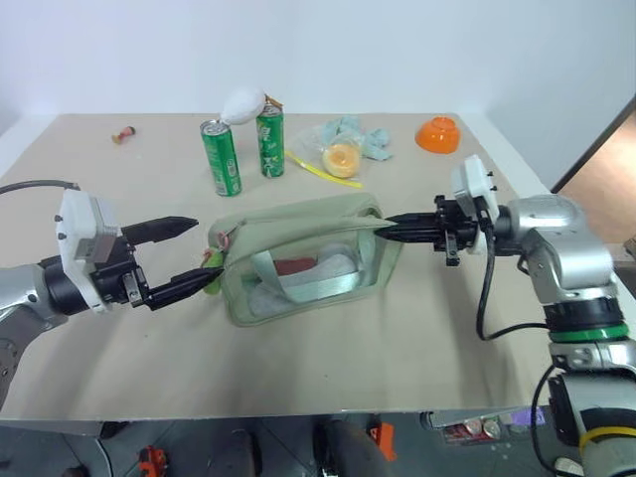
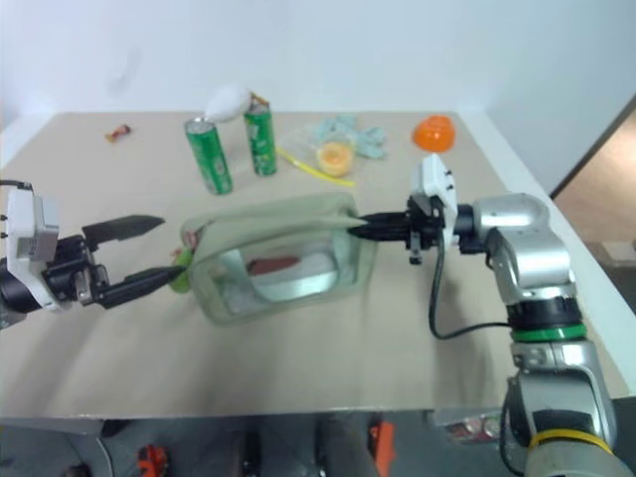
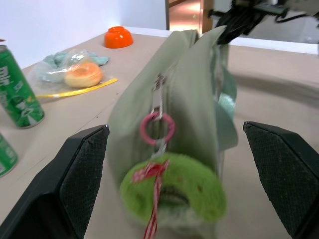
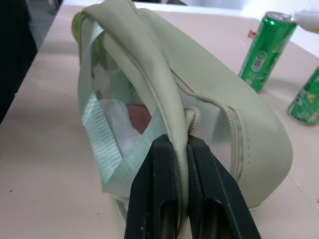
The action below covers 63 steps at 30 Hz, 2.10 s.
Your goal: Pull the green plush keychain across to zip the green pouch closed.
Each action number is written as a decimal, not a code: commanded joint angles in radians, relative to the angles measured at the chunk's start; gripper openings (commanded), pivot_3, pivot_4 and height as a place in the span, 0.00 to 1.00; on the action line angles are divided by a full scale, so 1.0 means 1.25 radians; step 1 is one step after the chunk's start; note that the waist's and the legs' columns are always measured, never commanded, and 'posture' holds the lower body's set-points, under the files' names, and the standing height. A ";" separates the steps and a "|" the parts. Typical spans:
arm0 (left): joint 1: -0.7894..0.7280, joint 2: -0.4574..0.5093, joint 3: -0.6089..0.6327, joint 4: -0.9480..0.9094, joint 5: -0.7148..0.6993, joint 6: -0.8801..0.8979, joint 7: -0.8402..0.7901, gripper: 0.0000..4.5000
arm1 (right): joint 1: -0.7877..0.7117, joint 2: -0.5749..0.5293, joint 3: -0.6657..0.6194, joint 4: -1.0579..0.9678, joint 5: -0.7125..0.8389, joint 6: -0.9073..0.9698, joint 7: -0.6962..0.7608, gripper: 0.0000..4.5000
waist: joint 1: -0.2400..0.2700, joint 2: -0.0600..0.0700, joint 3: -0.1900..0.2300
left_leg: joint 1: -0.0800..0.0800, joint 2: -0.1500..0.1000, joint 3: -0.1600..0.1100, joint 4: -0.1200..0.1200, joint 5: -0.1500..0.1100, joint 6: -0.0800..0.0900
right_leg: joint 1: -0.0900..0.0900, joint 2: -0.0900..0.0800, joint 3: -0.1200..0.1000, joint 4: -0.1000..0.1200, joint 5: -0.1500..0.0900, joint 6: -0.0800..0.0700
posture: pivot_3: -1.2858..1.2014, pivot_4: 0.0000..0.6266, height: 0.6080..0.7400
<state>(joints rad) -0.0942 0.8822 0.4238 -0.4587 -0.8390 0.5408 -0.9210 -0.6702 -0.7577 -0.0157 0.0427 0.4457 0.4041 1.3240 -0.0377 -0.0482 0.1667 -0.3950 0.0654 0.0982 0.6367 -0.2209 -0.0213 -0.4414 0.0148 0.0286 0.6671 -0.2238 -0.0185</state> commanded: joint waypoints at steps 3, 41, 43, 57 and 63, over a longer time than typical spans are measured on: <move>0.003 -0.015 0.004 0.032 0.044 -0.042 -0.006 1.00 | 0.064 -0.012 -0.060 -0.203 0.080 0.191 -0.152 0.02 | 0.000 0.000 0.000 | 0.000 0.000 0.000 0.000 0.000 0.000 | 0.000 0.000 0.000 0.000 0.000 0.000 | 0.52 0.24 1.00; -0.058 -0.124 -0.117 0.186 0.235 -0.186 0.019 0.60 | 0.199 0.062 -0.023 -0.282 0.028 0.055 -0.311 0.00 | -0.007 -0.002 -0.001 | 0.001 0.000 -0.004 0.001 0.001 -0.001 | 0.001 0.002 -0.002 0.000 0.001 -0.002 | 0.52 0.24 1.00; -0.058 -0.124 -0.109 0.190 0.233 -0.187 0.022 0.44 | 0.201 0.061 -0.024 -0.284 0.027 0.054 -0.311 0.00 | -0.006 -0.002 -0.001 | 0.001 0.000 -0.004 0.001 0.001 -0.001 | 0.001 0.002 -0.002 0.000 0.001 -0.002 | 0.52 0.24 1.00; -0.120 -0.116 -0.090 0.174 0.226 -0.211 0.060 0.00 | 0.191 0.060 -0.022 -0.273 0.020 0.043 -0.306 0.00 | -0.006 -0.002 -0.001 | 0.001 0.000 -0.004 0.001 0.001 -0.001 | 0.002 0.002 -0.003 0.000 0.001 -0.001 | 0.52 0.24 1.00; -0.229 -0.088 -0.114 0.120 0.179 -0.154 0.047 0.00 | 0.186 0.057 -0.020 -0.267 0.016 0.038 -0.302 0.00 | -0.006 -0.002 -0.001 | 0.000 0.000 -0.005 0.001 0.001 -0.001 | 0.002 0.002 -0.004 0.000 0.001 -0.001 | 0.52 0.24 1.00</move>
<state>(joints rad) -0.3528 0.7538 0.2754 -0.2589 -0.5824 0.3333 -0.8569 -0.4225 -0.6789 -0.0403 -0.2904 0.4663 0.4585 0.9405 -0.0448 -0.0512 0.1654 -0.3949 0.0651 0.0922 0.6382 -0.2191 -0.0227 -0.4391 0.0175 0.0243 0.6674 -0.2221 -0.0202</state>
